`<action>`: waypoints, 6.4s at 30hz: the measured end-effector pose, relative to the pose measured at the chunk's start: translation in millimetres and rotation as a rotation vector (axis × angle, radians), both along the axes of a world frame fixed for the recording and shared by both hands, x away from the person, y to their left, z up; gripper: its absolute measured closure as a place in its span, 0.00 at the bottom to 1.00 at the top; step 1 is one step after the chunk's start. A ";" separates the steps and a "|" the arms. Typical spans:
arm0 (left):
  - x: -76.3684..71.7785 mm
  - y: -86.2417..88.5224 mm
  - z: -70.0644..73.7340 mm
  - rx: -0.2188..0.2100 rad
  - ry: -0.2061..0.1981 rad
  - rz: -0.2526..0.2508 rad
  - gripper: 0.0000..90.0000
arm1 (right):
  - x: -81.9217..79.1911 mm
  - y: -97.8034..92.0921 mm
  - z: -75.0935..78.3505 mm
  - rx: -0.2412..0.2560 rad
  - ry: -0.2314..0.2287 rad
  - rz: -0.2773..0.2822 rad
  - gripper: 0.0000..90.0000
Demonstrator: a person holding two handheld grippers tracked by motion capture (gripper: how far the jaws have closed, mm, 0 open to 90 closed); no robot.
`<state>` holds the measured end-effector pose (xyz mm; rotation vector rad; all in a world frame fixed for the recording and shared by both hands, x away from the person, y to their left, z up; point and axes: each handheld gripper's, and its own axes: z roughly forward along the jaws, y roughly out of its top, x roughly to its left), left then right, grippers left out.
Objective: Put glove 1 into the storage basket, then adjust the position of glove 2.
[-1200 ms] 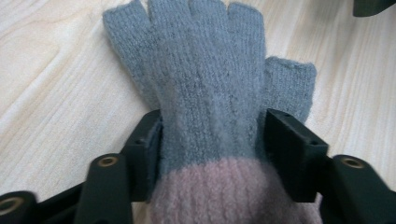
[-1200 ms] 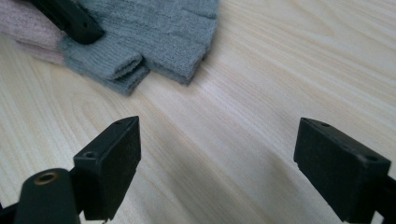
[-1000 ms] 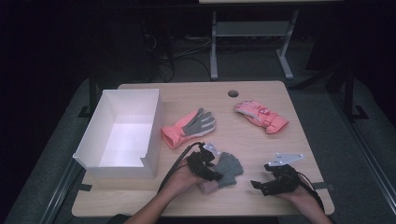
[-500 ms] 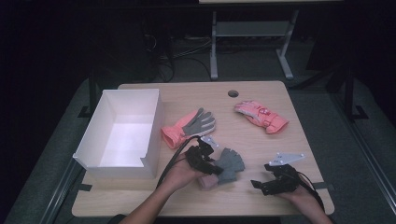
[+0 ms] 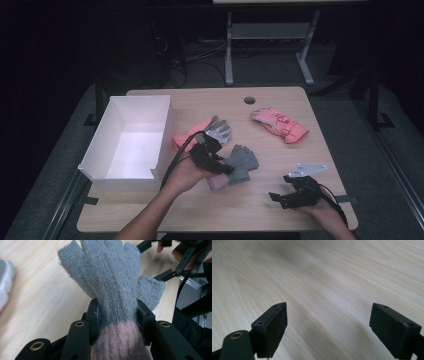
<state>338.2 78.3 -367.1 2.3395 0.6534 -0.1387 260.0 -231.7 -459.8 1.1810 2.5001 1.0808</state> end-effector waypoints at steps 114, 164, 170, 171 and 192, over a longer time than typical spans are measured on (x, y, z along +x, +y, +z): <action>80.5 239.0 -2.6 0.255 -0.099 0.722 0.17 | 22.9 17.7 -2.4 0.028 0.004 0.029 0.16; 82.9 38.4 37.3 0.024 -0.153 0.355 0.97 | 21.4 19.4 0.2 0.040 -0.003 0.054 0.16; 92.0 26.8 8.2 0.067 -0.168 0.384 1.00 | 21.1 19.8 0.4 0.046 -0.001 0.059 0.16; 93.5 26.2 3.3 0.061 -0.167 0.397 1.00 | 21.3 19.5 0.4 0.044 -0.003 0.062 0.16; 114.0 32.5 -57.3 0.176 -0.134 0.492 1.00 | 20.3 18.0 0.4 0.042 -0.001 0.060 0.16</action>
